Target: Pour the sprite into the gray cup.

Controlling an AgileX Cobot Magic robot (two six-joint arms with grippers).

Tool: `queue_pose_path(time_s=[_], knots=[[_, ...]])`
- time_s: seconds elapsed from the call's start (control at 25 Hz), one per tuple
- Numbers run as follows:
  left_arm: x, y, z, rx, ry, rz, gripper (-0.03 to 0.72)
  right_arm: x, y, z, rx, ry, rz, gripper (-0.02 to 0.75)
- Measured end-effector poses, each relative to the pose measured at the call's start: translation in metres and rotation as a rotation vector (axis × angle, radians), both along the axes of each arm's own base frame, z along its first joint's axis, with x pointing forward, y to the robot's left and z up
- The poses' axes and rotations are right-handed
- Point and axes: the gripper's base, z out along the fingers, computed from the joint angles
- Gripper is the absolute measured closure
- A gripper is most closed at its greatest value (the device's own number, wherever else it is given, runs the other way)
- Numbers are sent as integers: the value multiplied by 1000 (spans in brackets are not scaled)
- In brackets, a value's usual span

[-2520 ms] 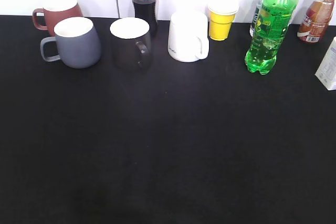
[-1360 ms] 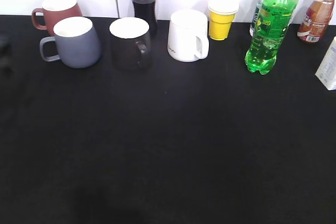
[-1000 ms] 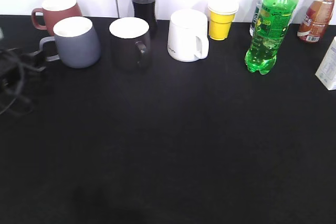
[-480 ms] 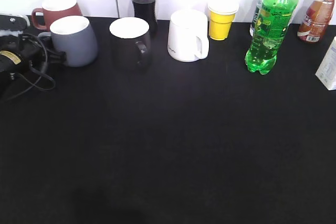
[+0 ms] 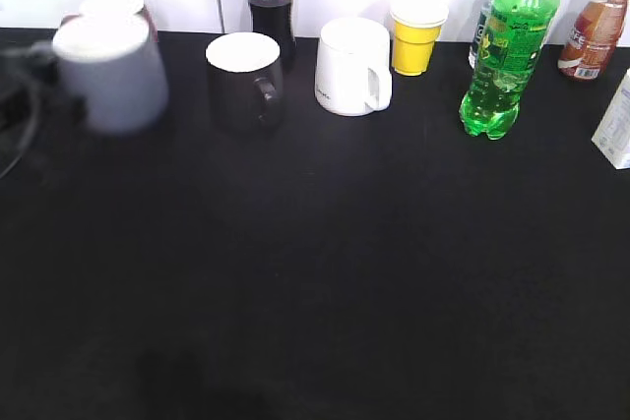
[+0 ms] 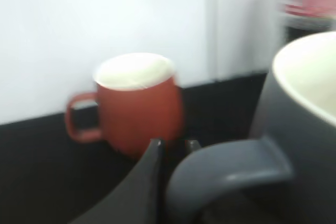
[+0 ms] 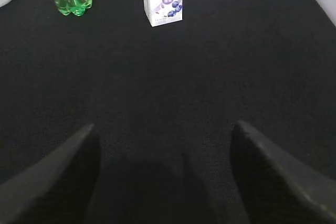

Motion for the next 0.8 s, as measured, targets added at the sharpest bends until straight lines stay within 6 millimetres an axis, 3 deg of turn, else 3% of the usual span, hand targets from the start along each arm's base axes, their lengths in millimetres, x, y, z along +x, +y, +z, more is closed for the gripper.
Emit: queue_pose_path(time_s=[0.16,0.28,0.36,0.44,0.64,0.8], knots=[[-52,-16,3,23,-10,-148,610,0,0,0,0,0,0,153],[-65,-45,0,13,-1,-274,610,0,1,2,9,-11,7,153],[-72,-63,1,14,-6,-355,611,12,3,20,45,-134,31,153],[-74,-68,1,13,-8,-377,611,37,1,33,68,-274,27,153],[-74,-68,1,12,-8,-377,611,128,-14,-9,48,-241,-29,153],[-74,-68,1,12,-8,-377,611,185,-17,-29,-20,-287,2,153]])
